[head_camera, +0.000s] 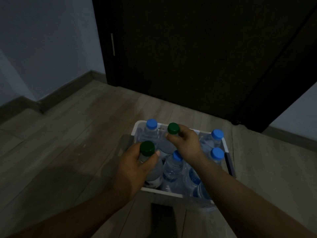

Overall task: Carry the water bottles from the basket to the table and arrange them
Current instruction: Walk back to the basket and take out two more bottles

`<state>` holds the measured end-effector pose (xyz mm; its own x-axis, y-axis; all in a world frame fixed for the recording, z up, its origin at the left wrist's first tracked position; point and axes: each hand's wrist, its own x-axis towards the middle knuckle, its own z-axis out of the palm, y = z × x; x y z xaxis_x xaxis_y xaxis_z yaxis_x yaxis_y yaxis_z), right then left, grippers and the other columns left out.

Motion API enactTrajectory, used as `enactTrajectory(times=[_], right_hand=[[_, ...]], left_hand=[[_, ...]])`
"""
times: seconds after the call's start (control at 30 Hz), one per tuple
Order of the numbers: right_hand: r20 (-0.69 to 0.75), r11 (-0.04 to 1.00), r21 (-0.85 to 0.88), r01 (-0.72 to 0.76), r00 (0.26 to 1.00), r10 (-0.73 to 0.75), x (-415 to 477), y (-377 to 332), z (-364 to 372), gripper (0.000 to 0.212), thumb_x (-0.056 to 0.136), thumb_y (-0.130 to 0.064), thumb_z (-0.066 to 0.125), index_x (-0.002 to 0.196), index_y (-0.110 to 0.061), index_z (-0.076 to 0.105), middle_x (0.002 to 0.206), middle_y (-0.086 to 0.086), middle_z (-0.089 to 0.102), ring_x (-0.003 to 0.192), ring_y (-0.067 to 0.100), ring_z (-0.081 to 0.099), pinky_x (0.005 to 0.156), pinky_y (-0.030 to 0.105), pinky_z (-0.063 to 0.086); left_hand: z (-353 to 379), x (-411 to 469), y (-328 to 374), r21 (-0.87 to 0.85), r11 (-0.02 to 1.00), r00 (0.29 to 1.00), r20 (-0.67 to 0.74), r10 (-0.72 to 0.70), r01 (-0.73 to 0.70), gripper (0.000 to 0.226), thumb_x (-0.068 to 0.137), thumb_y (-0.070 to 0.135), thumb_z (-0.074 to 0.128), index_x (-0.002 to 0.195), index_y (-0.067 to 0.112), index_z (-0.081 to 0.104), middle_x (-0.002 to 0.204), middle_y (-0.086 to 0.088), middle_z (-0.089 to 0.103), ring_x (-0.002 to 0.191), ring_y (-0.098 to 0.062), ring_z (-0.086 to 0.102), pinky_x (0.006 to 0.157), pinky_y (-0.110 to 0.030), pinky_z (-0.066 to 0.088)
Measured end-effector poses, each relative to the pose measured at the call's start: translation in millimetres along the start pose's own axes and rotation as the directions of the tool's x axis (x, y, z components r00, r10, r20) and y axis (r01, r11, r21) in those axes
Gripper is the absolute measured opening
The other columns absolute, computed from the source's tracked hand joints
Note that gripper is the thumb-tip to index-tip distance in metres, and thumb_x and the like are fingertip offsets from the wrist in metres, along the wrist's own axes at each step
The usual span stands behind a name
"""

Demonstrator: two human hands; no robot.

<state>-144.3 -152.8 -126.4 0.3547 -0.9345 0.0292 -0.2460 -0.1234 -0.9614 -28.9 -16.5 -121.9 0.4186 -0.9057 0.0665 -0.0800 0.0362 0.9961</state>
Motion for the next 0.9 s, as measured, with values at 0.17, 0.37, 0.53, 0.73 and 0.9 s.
enactTrajectory(times=[0.17,0.37,0.53,0.73,0.9], right_hand=[[-0.115,0.988,0.078,0.135,0.985,-0.126,-1.7,-21.3,-10.8,0.013,0.087,-0.014,0.065,0.099,-0.01,0.067,0.091,-0.001,0.07,0.086,0.008,0.067,0.073,0.019,0.053],[-0.25,0.934,0.092,0.345,0.916,-0.314,-8.3,-64.2,-25.8,0.012,0.087,-0.018,0.066,0.096,-0.01,0.068,0.089,0.005,0.069,0.088,0.019,0.066,0.075,0.03,0.055],[-0.374,0.884,-0.021,0.468,0.816,-0.441,-22.9,-108.4,-39.6,0.012,0.091,-0.028,0.061,0.091,-0.016,0.063,0.082,0.002,0.06,0.077,0.016,0.058,0.067,0.026,0.048],[-0.425,0.848,-0.03,0.529,0.761,-0.49,-39.6,-180.1,-67.4,0.019,0.094,-0.026,0.053,0.092,-0.009,0.061,0.079,0.006,0.061,0.071,0.016,0.059,0.062,0.022,0.048],[-0.414,0.849,0.014,0.529,0.776,-0.476,-27.2,-243.9,-94.0,0.023,0.093,-0.028,0.053,0.09,-0.007,0.061,0.08,0.014,0.061,0.073,0.028,0.06,0.061,0.029,0.05]], left_hand=[[-2.0,6.2,18.3,-0.108,0.994,0.999,-0.033,-0.025,0.022,0.027,0.078,0.029,0.064,0.101,0.014,0.064,0.094,0.0,0.072,0.088,-0.011,0.069,0.075,-0.028,0.056],[1.1,6.9,55.8,-0.097,0.987,0.991,-0.041,0.128,-0.131,0.027,0.074,0.036,0.061,0.091,0.015,0.065,0.085,0.0,0.071,0.078,-0.011,0.069,0.067,-0.02,0.055],[-0.3,9.9,94.8,-0.087,0.973,0.975,-0.078,0.208,-0.215,0.043,0.072,0.041,0.059,0.091,0.004,0.066,0.081,-0.003,0.07,0.073,-0.005,0.066,0.064,-0.013,0.05],[4.6,27.2,166.3,-0.081,0.95,0.952,-0.082,0.295,-0.302,0.031,0.077,0.036,0.058,0.08,0.006,0.067,0.07,0.003,0.069,0.065,-0.005,0.065,0.058,-0.012,0.049],[12.3,57.1,242.7,-0.051,0.94,0.941,-0.033,0.336,-0.337,0.028,0.082,0.028,0.061,0.077,0.002,0.067,0.063,0.002,0.068,0.06,-0.006,0.064,0.055,-0.013,0.048]])
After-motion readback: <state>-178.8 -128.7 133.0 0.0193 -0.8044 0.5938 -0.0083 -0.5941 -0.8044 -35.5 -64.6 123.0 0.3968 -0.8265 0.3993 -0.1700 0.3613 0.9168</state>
